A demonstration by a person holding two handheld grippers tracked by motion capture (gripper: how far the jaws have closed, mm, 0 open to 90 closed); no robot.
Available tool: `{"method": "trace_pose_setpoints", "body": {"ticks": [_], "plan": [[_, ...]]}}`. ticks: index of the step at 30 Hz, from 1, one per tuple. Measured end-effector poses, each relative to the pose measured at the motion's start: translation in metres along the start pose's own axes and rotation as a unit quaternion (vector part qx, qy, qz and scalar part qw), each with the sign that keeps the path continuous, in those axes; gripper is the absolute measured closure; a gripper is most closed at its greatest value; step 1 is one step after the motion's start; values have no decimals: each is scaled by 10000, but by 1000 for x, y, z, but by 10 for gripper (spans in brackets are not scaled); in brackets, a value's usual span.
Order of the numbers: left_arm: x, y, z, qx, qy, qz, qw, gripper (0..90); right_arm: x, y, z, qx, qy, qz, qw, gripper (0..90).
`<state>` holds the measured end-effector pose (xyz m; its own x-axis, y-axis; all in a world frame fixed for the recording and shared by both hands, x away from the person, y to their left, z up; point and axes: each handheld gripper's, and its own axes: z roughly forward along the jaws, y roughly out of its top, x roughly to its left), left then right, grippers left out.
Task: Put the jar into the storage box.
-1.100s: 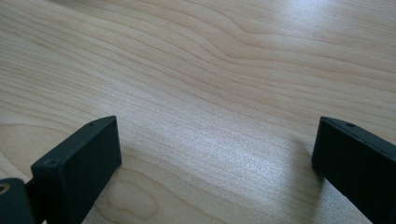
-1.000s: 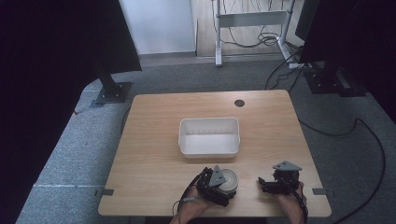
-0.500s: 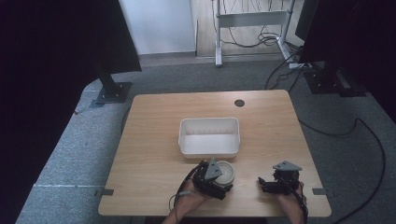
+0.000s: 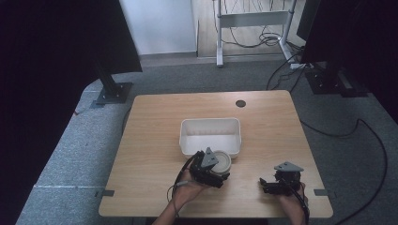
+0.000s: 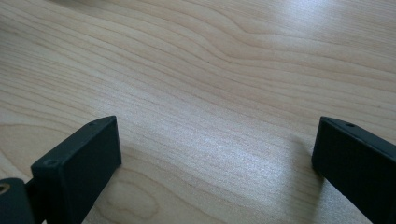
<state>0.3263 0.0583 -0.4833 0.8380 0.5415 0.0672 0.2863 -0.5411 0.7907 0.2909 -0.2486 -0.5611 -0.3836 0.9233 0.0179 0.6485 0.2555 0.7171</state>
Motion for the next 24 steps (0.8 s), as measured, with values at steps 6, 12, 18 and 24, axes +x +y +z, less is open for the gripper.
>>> {"method": "trace_pose_setpoints", "body": {"ticks": [6,12,18,24], "plan": [[11,6,1,-27,101,-47,9999,101,0,0,0,-1,-1,1,10000,9],[19,10,6,-27,198,-67,9998,101,0,0,0,-1,0,-1,10000,9],[26,15,10,-68,305,-84,9995,102,0,0,0,0,-1,1,10000,9],[35,22,13,-88,392,-133,9991,102,0,0,0,1,0,0,10000,9]]}}
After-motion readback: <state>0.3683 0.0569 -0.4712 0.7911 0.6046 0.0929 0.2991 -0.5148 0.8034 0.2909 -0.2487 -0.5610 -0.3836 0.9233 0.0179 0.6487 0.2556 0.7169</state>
